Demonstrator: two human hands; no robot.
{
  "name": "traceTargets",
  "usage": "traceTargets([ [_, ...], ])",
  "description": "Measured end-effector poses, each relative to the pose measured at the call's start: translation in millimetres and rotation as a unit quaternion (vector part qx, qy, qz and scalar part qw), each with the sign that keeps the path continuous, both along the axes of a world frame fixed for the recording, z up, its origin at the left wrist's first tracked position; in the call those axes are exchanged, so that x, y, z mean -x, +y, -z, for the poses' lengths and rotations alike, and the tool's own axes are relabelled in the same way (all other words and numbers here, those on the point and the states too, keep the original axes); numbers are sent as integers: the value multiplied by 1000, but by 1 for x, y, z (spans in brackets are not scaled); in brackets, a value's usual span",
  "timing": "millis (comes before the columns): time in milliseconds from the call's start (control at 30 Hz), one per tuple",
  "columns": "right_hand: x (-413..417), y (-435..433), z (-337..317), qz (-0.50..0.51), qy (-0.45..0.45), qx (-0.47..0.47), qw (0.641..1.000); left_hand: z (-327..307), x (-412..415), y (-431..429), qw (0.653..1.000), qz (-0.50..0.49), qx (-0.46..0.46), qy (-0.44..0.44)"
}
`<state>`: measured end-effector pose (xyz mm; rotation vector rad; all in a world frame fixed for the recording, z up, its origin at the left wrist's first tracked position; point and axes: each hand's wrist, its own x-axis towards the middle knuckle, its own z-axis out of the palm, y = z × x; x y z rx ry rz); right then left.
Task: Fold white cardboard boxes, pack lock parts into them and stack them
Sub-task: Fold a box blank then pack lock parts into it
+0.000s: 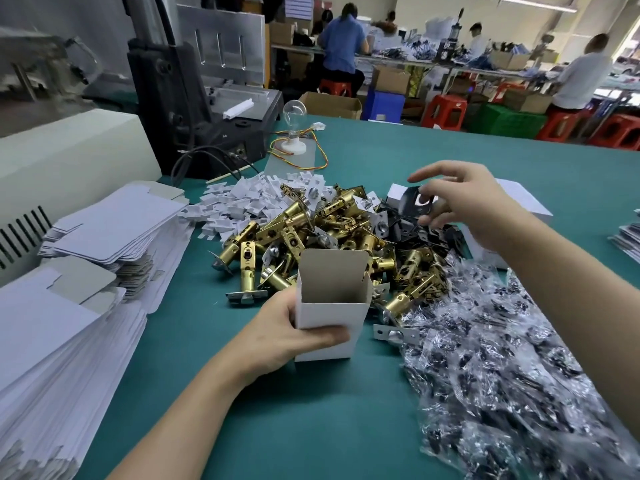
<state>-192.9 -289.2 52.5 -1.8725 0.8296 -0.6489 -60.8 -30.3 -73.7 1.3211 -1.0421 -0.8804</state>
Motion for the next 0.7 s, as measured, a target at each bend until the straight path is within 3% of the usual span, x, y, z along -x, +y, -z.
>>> traceTargets([
  [67,6,23,-8,-44,-65,-119,990,-1,1,1,1000,-2,9,2],
  [167,15,50,-13,-151,-142,-248,946,-1,2,2,1000,-8,14,-1],
  [300,21,75,-13,-279,-174,-288,899,-2,3,2,1000,-20,17,2],
  [433,17,95,-11,-256,-122,-71,956,-2,2,1,1000,-18,22,6],
  [500,15,102,-10,-231,-100,47,967,-1,2,1,1000,-15,26,9],
  [600,14,105,-13,-224,-62,187,954,0,2,0,999,-17,37,8],
  [700,12,107,-22,-229,32,361,903,1,2,0,999,-21,41,4],
])
